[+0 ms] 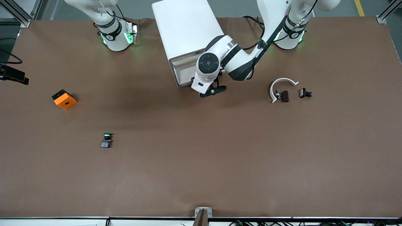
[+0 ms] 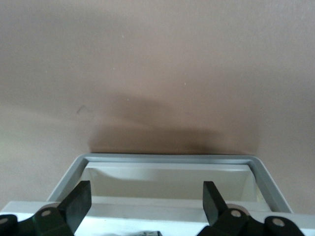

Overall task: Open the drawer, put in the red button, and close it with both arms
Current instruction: 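Push the drawer shut with the left gripper while the right arm retracts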

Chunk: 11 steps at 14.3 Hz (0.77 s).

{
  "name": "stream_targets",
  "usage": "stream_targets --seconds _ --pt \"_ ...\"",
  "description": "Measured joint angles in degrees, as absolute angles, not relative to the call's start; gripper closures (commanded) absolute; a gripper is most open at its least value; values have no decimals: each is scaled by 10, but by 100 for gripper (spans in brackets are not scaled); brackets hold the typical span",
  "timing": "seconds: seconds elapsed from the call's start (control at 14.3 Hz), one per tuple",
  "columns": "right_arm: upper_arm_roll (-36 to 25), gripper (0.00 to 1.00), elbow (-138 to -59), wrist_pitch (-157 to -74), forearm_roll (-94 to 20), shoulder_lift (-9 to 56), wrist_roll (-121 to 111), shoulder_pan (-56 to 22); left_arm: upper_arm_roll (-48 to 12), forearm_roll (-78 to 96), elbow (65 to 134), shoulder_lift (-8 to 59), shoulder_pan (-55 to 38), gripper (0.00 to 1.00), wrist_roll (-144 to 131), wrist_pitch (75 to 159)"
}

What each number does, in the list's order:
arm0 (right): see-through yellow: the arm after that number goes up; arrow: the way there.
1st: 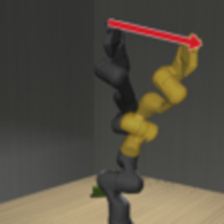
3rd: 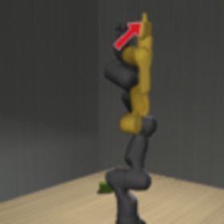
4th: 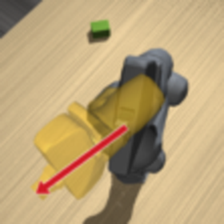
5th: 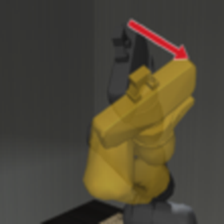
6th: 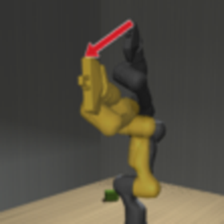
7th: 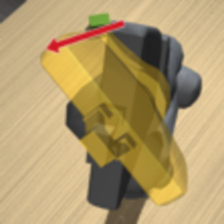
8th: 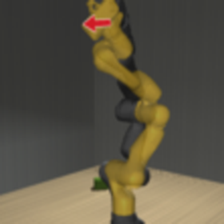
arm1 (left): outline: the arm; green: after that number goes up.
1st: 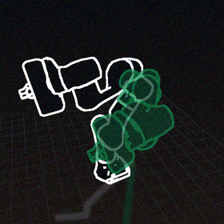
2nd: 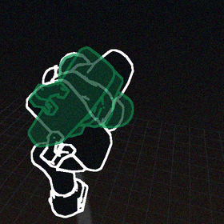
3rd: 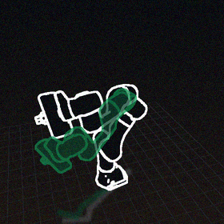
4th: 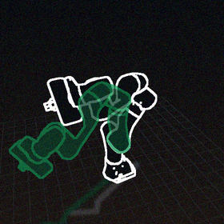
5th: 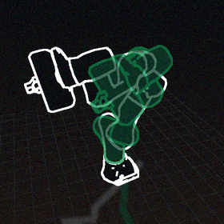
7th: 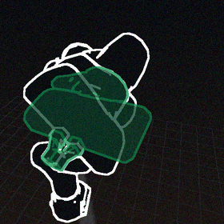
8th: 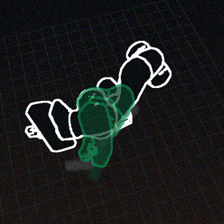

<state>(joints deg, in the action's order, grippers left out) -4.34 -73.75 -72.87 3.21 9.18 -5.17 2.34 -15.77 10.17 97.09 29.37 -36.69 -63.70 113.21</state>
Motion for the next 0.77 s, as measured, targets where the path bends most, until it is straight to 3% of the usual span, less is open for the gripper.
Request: stream_targets --seconds 0.77 --pt "-43 0 -746 -694 8 41 -52 37 -185 157 977 294 -368 0 -657 1132"
